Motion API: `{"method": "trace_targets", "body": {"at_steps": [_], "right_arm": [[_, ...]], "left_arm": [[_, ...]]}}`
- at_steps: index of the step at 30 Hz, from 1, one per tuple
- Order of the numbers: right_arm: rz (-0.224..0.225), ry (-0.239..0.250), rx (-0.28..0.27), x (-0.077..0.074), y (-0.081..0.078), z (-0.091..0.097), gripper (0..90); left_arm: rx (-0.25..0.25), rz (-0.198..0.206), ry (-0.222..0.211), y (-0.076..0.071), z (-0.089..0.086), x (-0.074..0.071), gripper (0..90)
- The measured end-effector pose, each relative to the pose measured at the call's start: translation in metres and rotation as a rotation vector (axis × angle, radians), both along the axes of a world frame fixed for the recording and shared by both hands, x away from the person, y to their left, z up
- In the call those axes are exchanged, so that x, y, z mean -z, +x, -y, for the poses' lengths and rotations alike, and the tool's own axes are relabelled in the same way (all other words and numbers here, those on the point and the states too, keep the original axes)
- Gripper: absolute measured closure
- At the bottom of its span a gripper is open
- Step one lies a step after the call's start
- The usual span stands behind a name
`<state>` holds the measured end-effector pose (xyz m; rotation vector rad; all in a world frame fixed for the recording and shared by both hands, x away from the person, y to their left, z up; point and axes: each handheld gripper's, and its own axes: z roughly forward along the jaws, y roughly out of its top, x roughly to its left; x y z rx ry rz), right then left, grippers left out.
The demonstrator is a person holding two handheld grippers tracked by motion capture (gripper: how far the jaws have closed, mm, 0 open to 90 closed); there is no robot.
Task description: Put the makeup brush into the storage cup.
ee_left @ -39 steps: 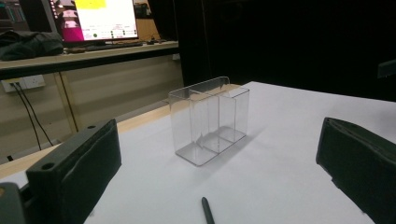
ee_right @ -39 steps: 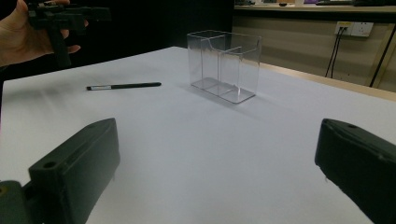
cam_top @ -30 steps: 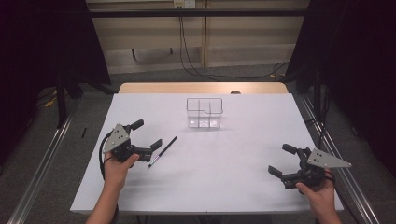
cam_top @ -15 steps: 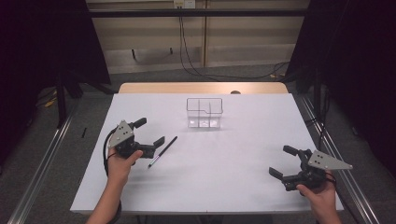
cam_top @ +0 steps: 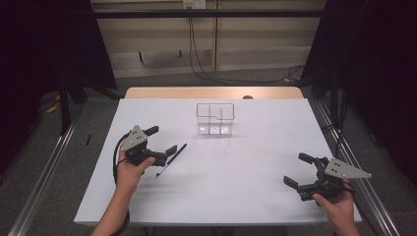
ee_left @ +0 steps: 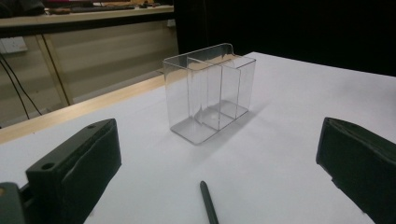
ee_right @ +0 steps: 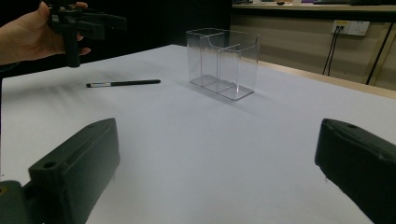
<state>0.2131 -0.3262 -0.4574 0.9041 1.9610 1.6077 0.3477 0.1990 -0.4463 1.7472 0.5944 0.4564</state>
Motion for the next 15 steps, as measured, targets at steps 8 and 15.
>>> {"method": "trace_targets", "body": {"at_steps": [8, 15], "right_arm": [[0.000, -0.003, -0.002, 0.0000, 0.0002, -0.0001, 0.0], [0.000, -0.004, -0.002, -0.0002, 0.0002, 0.0007, 0.0]], "left_arm": [[-0.004, -0.062, 0.035, 0.0059, 0.0061, 0.0022, 0.0], [0.001, -0.095, 0.098, 0.0094, 0.0094, -0.0014, 0.0]]}}
